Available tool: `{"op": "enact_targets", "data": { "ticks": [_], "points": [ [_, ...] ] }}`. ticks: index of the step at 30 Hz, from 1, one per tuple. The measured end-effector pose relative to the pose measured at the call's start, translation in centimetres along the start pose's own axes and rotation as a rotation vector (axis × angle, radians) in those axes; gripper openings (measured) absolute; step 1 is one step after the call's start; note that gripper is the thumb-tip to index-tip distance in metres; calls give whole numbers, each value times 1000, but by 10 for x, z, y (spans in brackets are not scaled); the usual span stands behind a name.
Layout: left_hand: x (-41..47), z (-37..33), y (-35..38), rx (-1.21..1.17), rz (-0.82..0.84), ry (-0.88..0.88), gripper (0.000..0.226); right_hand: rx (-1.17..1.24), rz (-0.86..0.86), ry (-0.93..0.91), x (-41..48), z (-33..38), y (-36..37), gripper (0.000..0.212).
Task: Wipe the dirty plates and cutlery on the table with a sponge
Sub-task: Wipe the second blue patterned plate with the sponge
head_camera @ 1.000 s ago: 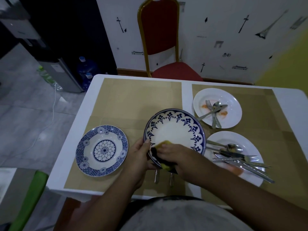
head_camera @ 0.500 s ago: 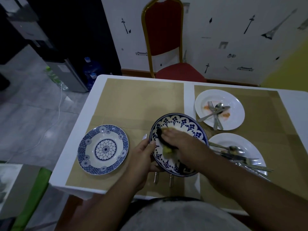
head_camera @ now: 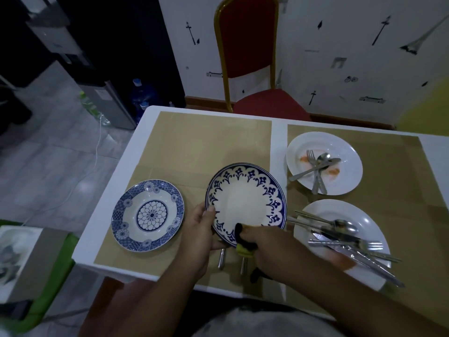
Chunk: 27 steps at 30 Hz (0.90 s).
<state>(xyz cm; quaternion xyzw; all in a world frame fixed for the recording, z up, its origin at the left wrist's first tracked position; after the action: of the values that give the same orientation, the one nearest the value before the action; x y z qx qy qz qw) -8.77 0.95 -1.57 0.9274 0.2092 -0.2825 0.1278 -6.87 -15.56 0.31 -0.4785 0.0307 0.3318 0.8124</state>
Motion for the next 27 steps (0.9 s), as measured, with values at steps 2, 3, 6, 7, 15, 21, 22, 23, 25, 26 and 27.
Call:
{"op": "enact_targets", "data": {
  "ticks": [2,3,6,7,15,21,22,23,25,26,27],
  "points": [
    [5,2,-3,-51,-14,-62,23,2,20,-35,8,3,-4,59],
    [9,0,-5,-73,-10,-87,24,0,23,-42,13,4,-6,61],
    [24,-12,-14,-120,9,-102,25,26,-7,-23,34,10,-11,61],
    [32,-19,-19,-128,9,-97,25,43,-23,-12,44,14,-11,60],
    [138,-96,-82,-14,-93,-51,27,7,-220,-56,158,68,-33,55],
    [224,-136,-124,48,-157,-83,30,-97,-239,-21,245,95,-32,58],
    [238,-139,-127,56,-157,-83,31,-118,-219,-13,257,98,-29,57],
    [249,-140,-129,67,-159,-85,32,-137,-196,-9,267,101,-27,56],
    [268,-142,-131,70,-169,-97,32,-172,-146,6,286,103,-20,56],
    [276,-141,-132,60,-171,-109,32,-178,-130,15,293,103,-17,57],
    [283,-140,-133,51,-173,-127,32,-182,-122,21,299,103,-14,59]
  ]
}}
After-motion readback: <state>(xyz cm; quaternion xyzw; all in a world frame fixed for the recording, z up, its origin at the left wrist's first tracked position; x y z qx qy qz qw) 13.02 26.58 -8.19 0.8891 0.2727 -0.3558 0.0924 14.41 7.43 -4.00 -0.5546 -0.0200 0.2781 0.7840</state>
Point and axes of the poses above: each hand's wrist, its own x-axis towards the middle knuckle, its own y-axis out of the palm, z = x × y, the point moved 2 cm from there along x, towards the middle knuckle, and after that the axes turned 3 degrees about -z, right-handed, at the moved point
